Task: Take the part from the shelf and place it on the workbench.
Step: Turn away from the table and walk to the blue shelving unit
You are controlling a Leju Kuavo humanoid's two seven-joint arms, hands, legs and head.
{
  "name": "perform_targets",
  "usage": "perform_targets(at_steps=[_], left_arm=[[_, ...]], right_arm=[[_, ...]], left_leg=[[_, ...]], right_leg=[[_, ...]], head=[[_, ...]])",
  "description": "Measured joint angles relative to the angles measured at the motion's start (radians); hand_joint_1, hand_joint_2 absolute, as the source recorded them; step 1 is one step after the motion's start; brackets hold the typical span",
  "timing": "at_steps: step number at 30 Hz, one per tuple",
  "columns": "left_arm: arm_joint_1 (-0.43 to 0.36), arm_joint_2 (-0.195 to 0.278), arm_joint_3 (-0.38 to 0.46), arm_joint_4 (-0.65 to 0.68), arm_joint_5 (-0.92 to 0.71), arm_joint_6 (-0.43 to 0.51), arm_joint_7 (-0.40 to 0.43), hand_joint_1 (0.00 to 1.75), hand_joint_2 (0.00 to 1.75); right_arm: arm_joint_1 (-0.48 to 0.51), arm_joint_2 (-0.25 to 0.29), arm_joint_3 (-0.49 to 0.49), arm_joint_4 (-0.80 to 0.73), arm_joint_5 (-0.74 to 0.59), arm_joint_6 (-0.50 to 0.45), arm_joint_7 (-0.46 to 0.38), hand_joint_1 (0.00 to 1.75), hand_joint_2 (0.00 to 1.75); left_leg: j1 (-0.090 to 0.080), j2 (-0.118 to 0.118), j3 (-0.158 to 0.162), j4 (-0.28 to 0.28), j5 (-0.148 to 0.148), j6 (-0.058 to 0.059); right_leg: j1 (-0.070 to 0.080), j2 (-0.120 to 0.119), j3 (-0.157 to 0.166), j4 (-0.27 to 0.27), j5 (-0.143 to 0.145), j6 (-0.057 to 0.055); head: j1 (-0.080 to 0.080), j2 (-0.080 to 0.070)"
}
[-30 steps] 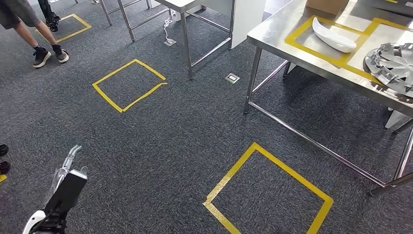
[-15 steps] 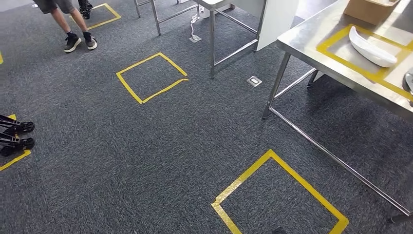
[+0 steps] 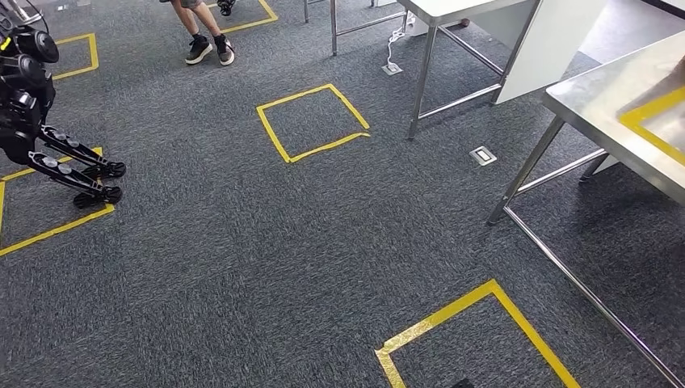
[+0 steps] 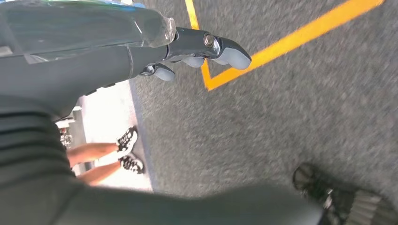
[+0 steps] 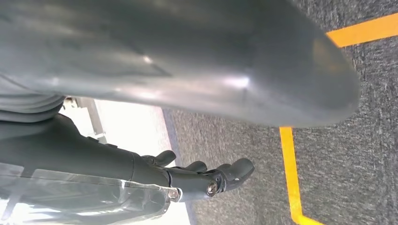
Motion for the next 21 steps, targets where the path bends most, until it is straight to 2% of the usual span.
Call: perform_targets(at_steps=[1, 2, 3, 5, 6, 7, 8, 9, 10, 12, 13, 14, 16, 17, 18, 19, 21], left_arm=[[0.001, -0.001, 0.0, 0.002, -0.006, -0.004, 0.002, 0.0, 1.75], [0.002, -0.002, 0.0, 0.005, -0.011, -0.007, 0.003, 0.0, 1.75], [0.002, -0.003, 0.0, 0.006, -0.017, -0.01, 0.002, 0.0, 1.75], [-0.002, -0.006, 0.0, 0.008, -0.024, -0.016, -0.009, 0.0, 1.75], [-0.005, -0.007, -0.001, 0.008, -0.027, -0.019, -0.016, 0.0, 1.75], [-0.006, -0.009, -0.001, 0.009, -0.028, -0.021, -0.024, 0.0, 1.75], [-0.005, -0.01, -0.001, 0.009, -0.03, -0.021, -0.029, 0.0, 1.75], [-0.005, -0.011, -0.001, 0.01, -0.032, -0.021, -0.032, 0.0, 1.75], [-0.004, -0.011, -0.001, 0.011, -0.033, -0.02, -0.033, 0.0, 1.75], [-0.006, -0.01, -0.001, 0.011, -0.039, -0.02, -0.034, 0.0, 1.75], [-0.008, -0.009, -0.001, 0.011, -0.042, -0.02, -0.034, 0.0, 1.75], [-0.009, -0.009, -0.001, 0.011, -0.045, -0.022, -0.034, 0.0, 1.75], [-0.01, -0.007, -0.002, 0.012, -0.05, -0.026, -0.034, 0.0, 1.75], [-0.009, -0.007, -0.002, 0.012, -0.052, -0.028, -0.034, 0.0, 1.75], [-0.009, -0.006, -0.002, 0.012, -0.053, -0.03, -0.034, 0.0, 1.75], [-0.01, -0.006, -0.002, 0.013, -0.055, -0.031, -0.034, 0.0, 1.75], [-0.014, -0.008, -0.002, 0.013, -0.057, -0.031, -0.033, 0.0, 1.75]], right_arm=[[-0.001, 0.001, 0.0, 0.0, 0.001, 0.001, 0.0, 0.0, 0.0], [-0.002, 0.002, 0.0, 0.0, 0.002, 0.001, -0.001, 0.0, 0.0], [-0.003, 0.003, 0.0, -0.001, 0.002, 0.001, -0.001, 0.0, 0.0], [-0.002, 0.004, 0.0, -0.001, 0.003, 0.001, -0.001, 0.0, 0.0], [-0.001, 0.004, 0.0, -0.001, 0.003, 0.001, -0.001, 0.0, 0.0], [0.0, 0.004, -0.001, -0.001, 0.004, 0.001, -0.001, 0.0, 0.0], [0.0, 0.004, -0.001, -0.001, 0.004, 0.001, -0.001, 0.0, 0.0], [-0.001, 0.004, -0.001, -0.001, 0.004, 0.001, -0.001, 0.0, 0.0], [-0.001, 0.004, -0.001, -0.001, 0.004, 0.001, -0.001, 0.0, 0.0], [-0.004, 0.004, -0.001, -0.001, 0.005, 0.001, -0.001, 0.0, 0.0], [-0.006, 0.004, 0.0, -0.001, 0.005, 0.001, -0.001, 0.0, 0.0], [-0.008, 0.004, 0.0, -0.001, 0.005, 0.001, -0.002, 0.0, 0.0], [-0.013, 0.004, 0.0, -0.001, 0.006, 0.001, -0.002, 0.0, 0.0], [-0.016, 0.005, 0.0, -0.001, 0.006, 0.001, -0.002, 0.0, 0.0], [-0.017, 0.006, 0.0, -0.001, 0.006, 0.001, -0.004, 0.0, 0.0], [-0.017, 0.006, 0.0, -0.001, 0.006, 0.001, -0.005, 0.0, 0.0], [-0.013, 0.005, 0.001, -0.001, 0.006, 0.002, -0.007, 0.0, 0.0]], left_leg=[[0.002, -0.008, -0.002, -0.001, 0.001, -0.006], [0.003, 0.0, -0.005, 0.004, -0.002, -0.011], [0.001, 0.024, -0.013, 0.022, -0.015, -0.016], [0.0, 0.094, -0.06, 0.119, -0.071, -0.024], [0.002, 0.118, -0.095, 0.188, -0.103, -0.027], [0.005, 0.129, -0.125, 0.248, -0.125, -0.03], [0.008, 0.135, -0.141, 0.278, -0.13, -0.031], [0.011, 0.138, -0.135, 0.268, -0.116, -0.032], [0.012, 0.146, -0.107, 0.217, -0.087, -0.032], [0.01, 0.188, -0.027, 0.078, -0.032, -0.028], [0.007, 0.205, 0.001, 0.029, -0.018, -0.024], [0.003, 0.215, 0.014, 0.005, -0.015, -0.02], [-0.003, 0.197, 0.013, -0.001, -0.016, -0.01], [-0.002, 0.186, 0.015, -0.005, -0.014, -0.004], [0.0, 0.175, 0.018, -0.01, -0.01, 0.002], [0.003, 0.163, 0.021, -0.015, -0.007, 0.008], [0.006, 0.137, 0.023, -0.017, -0.005, 0.015]], right_leg=[[0.0, -0.012, 0.003, -0.002, 0.002, -0.005], [-0.001, -0.023, 0.007, -0.005, 0.004, -0.011], [-0.002, -0.035, 0.01, -0.007, 0.006, -0.016], [-0.002, -0.064, 0.014, -0.01, 0.006, -0.024], [-0.001, -0.079, 0.014, -0.01, 0.005, -0.026], [0.0, -0.095, 0.014, -0.01, 0.003, -0.027], [0.001, -0.109, 0.014, -0.01, 0.001, -0.027], [0.001, -0.122, 0.015, -0.01, -0.001, -0.026], [0.001, -0.135, 0.018, -0.01, -0.003, -0.024], [0.003, -0.157, 0.026, -0.009, -0.01, -0.016], [0.004, -0.166, 0.029, -0.01, -0.014, -0.011], [0.005, -0.175, 0.033, -0.01, -0.017, -0.006], [0.003, -0.193, 0.041, -0.015, -0.021, 0.006], [0.001, -0.193, 0.044, -0.014, -0.025, 0.012], [0.0, -0.177, 0.041, 0.0, -0.037, 0.017], [-0.001, -0.152, 0.028, 0.035, -0.059, 0.02], [-0.002, -0.096, -0.032, 0.167, -0.121, 0.021]], head=[[0.0, 0.0], [0.0, 0.0], [-0.003, 0.0], [-0.009, 0.0], [-0.011, 0.0], [-0.011, 0.0], [-0.012, 0.0], [-0.012, 0.0], [-0.012, 0.0], [-0.011, 0.0], [-0.011, 0.0], [-0.01, 0.0], [-0.009, 0.0], [-0.009, 0.0], [-0.008, 0.0], [-0.006, 0.0], [-0.002, 0.0]])
